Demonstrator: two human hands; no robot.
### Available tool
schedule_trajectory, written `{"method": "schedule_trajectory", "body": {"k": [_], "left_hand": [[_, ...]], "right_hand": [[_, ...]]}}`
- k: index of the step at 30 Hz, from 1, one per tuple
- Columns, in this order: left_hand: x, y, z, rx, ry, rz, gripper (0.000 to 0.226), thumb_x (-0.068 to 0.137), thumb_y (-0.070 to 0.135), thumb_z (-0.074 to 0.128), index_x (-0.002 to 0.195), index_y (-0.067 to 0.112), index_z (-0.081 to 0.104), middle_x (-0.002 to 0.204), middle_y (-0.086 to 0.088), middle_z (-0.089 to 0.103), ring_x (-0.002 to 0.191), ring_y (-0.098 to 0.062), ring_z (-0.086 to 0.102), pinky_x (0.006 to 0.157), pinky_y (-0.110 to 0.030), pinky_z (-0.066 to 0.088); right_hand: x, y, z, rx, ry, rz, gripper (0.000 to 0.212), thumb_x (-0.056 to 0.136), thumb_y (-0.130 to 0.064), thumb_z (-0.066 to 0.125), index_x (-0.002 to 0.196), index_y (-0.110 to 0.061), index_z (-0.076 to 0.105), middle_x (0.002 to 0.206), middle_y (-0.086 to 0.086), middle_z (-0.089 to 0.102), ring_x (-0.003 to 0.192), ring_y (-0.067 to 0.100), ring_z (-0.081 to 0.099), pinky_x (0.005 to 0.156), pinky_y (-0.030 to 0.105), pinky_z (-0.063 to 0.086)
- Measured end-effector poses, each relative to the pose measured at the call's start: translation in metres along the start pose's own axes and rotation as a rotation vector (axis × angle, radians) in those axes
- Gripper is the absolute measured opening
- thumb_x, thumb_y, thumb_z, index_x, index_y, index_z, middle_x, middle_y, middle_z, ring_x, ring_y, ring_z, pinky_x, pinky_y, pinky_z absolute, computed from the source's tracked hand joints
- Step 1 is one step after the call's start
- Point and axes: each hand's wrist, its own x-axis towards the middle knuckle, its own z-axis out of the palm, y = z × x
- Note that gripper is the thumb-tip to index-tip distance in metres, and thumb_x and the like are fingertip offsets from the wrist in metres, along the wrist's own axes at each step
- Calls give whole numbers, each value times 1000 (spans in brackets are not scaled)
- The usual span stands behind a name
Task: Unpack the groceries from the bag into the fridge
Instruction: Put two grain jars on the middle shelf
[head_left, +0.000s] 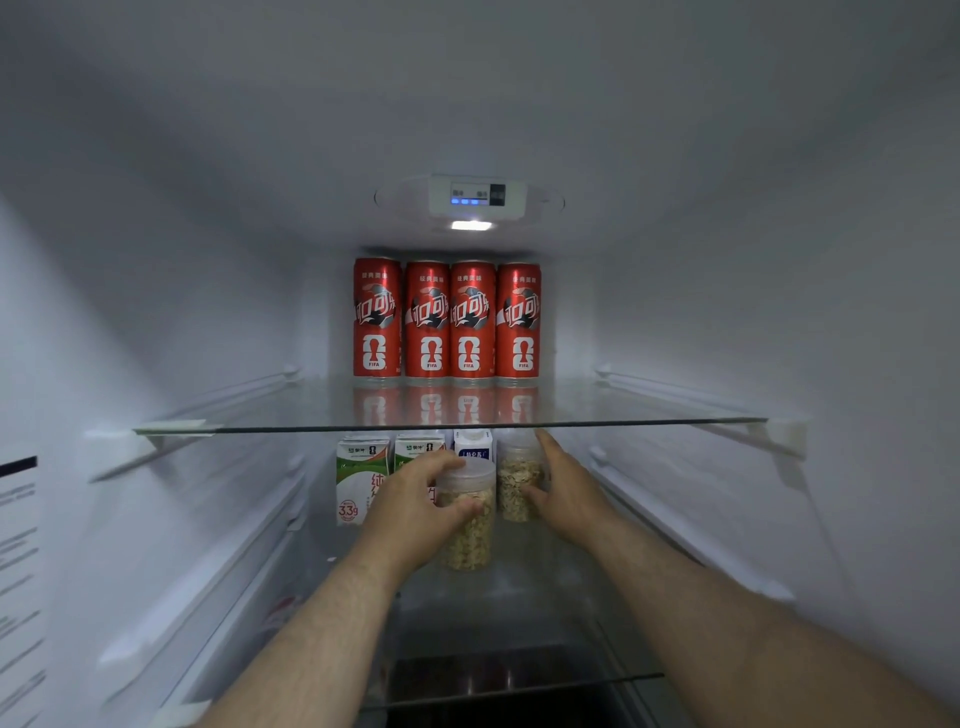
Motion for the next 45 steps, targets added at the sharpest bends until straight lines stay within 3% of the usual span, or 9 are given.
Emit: {"method": "schedule_trajectory", "body": {"k": [5,9,15,20,23,27,34,38,45], "left_hand": [[0,1,-1,-30,-12,-14,56,77,31,81,128,31,59,134,11,55,117,-8,51,102,-37,48],[-3,3,-1,-65,-44,-9,59,77,27,82,130,29,56,123,13,55,101,0,52,87,-21,48],[-6,5,-1,-58,-65,-5,66,75,28,83,133,27,52,130,7,55,107,-7,54,95,-33,50],[-12,9,-1,-123,-117,14,59,78,26,81,130,30,53,113,13,56,91,4,52,74,-17,45],[-14,13,1,-175,-161,10,61,78,24,81,133,30,53,117,11,57,98,0,55,81,-22,50],[-16,25,10,-208,-276,30,64,79,14,78,134,31,51,120,6,59,101,-4,59,84,-27,57],[-8,50,39,-48,-318,133,65,80,22,79,135,32,48,125,4,57,106,-10,57,78,-19,51],[4,56,50,154,-238,233,69,75,33,83,136,27,51,137,7,50,128,-15,43,107,-35,42],[21,53,51,182,-262,283,69,74,33,84,136,25,55,137,7,54,128,-13,47,106,-30,39]], "right_hand": [[-24,-12,-15,-4,69,92,60,95,-24,60,149,-25,33,148,2,45,134,22,46,104,35,43],[-56,-29,-19,-54,84,57,38,95,-22,57,133,-22,56,134,0,60,121,16,56,92,25,44],[-116,-53,-22,-79,115,74,35,96,-25,56,130,-23,60,131,-5,60,120,12,55,95,24,42],[-160,-53,-39,-176,139,79,38,94,-35,58,130,-25,60,133,-8,59,121,9,53,100,21,39],[-179,-49,-48,-212,72,138,41,91,-45,60,129,-28,60,132,-10,58,119,8,52,99,22,40],[-191,-46,-58,-288,-71,154,63,75,-65,69,129,-33,60,127,-19,56,116,4,53,98,23,44],[-194,-50,-60,-277,-93,176,68,68,-64,76,128,-35,62,135,-19,54,119,4,51,102,26,43],[-193,-49,-62,-272,-102,182,70,66,-64,78,128,-35,61,135,-20,54,117,2,50,98,23,41],[-182,-41,-68,-155,-157,225,62,69,-63,75,123,-38,62,124,-22,54,114,-1,50,96,23,43]]}}
